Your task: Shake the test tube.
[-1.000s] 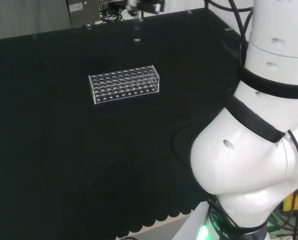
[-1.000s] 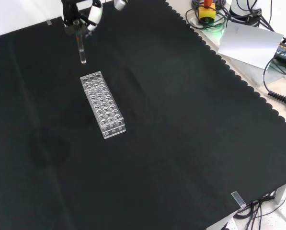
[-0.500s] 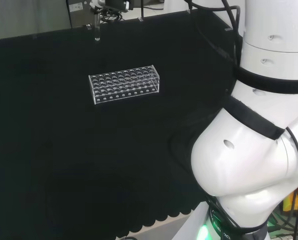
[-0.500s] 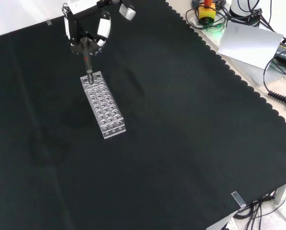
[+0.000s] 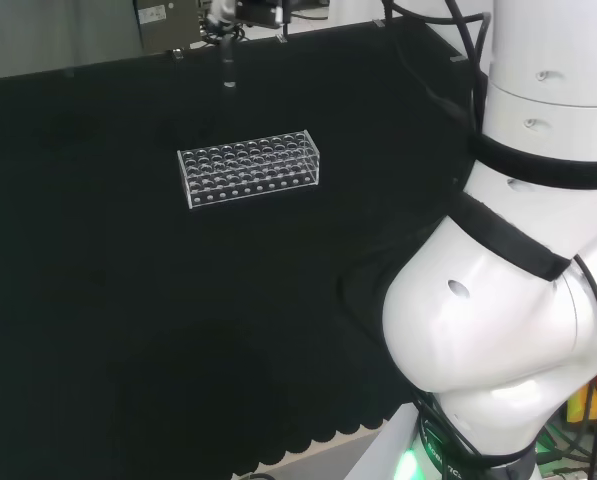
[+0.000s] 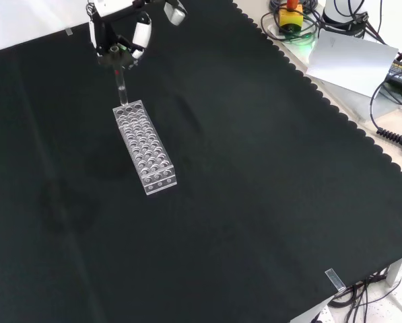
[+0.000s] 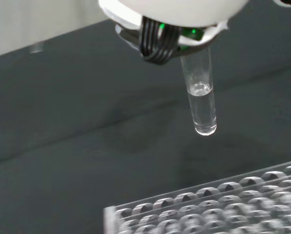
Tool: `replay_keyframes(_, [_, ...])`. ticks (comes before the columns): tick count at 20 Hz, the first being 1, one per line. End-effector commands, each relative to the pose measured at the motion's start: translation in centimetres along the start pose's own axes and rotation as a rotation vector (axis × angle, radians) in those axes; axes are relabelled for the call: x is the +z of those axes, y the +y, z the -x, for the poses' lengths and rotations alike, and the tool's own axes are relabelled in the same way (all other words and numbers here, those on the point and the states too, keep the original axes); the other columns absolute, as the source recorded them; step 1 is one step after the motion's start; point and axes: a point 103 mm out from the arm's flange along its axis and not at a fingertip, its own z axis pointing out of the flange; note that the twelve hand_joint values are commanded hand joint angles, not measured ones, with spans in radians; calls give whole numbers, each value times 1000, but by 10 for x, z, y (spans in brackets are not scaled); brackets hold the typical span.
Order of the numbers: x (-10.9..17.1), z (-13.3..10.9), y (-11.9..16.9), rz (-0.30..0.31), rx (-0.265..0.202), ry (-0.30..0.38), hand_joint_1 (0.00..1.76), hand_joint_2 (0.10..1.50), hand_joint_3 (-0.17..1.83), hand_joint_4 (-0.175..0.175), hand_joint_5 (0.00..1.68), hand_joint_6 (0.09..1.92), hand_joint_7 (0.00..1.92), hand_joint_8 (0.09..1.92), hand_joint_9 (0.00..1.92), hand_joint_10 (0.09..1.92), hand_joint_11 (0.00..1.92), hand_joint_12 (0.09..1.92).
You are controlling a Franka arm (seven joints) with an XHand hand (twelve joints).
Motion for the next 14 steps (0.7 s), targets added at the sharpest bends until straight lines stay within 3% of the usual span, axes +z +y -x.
replay_keyframes(1, [-9,65,12,36,160,-61,1329,700,546,-175,1362,170,1378,702,1593,595,1232,912])
replay_keyframes(6, [-12,69,12,41,157,-58,1329,699,546,-175,1363,169,1379,701,1593,595,1232,913])
replay_keyframes(14, [7,17,-5,-4,30,-14,1329,699,546,-175,1364,167,1379,700,1593,595,1233,913])
